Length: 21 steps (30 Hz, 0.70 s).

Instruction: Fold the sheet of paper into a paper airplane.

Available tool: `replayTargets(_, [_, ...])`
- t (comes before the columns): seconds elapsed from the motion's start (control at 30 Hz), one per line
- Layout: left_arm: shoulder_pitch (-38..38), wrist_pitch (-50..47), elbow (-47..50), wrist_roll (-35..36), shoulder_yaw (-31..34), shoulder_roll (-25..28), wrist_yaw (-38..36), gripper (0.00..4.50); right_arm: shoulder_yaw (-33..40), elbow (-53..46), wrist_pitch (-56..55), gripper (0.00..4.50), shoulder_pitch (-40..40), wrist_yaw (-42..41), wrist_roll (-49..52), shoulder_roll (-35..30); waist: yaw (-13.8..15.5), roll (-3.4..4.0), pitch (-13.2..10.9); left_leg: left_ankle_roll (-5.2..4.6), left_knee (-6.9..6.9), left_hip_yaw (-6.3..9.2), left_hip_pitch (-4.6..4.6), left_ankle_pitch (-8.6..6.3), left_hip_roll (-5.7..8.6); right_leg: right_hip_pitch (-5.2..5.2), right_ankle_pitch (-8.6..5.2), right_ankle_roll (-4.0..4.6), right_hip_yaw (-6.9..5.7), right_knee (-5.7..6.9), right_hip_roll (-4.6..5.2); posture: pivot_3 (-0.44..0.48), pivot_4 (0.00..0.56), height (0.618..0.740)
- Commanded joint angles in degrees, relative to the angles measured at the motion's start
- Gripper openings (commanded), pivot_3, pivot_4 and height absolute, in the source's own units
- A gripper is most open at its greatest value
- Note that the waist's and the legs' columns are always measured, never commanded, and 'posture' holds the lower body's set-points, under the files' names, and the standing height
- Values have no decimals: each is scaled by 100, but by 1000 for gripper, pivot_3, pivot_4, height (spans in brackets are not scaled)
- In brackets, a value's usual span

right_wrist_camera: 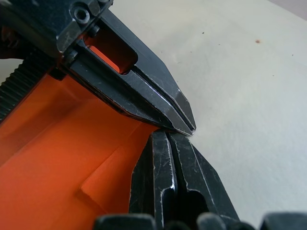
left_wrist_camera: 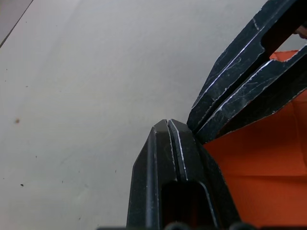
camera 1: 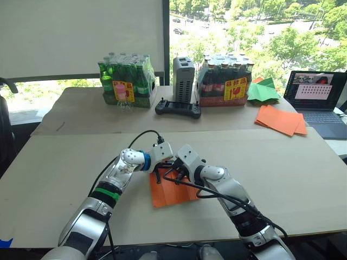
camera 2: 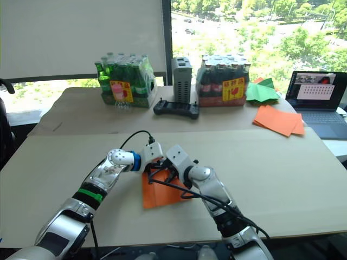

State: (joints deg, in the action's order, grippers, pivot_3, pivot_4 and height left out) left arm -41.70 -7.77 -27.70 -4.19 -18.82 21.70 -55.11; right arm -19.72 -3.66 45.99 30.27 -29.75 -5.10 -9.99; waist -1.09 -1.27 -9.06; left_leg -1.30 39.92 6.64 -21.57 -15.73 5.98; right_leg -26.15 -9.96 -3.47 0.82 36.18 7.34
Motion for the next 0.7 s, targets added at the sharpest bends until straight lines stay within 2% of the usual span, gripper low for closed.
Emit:
replayTargets(0.03, [152, -52, 42, -120, -104, 55, -67, 0, -79, 98, 293, 19, -134, -76, 89, -101, 0, 0, 2, 0, 0, 0, 0, 0, 0, 0, 0, 0, 0, 0, 0, 0, 150, 699])
replayTargets(0.7, [178, -22, 32, -140, -161, -4, -86, 0, -35, -639, 982, 19, -680, -22, 360, -608, 22, -2, 88, -5, -2, 0, 10, -3, 0, 13, -1, -2, 0, -7, 0, 0, 150, 699])
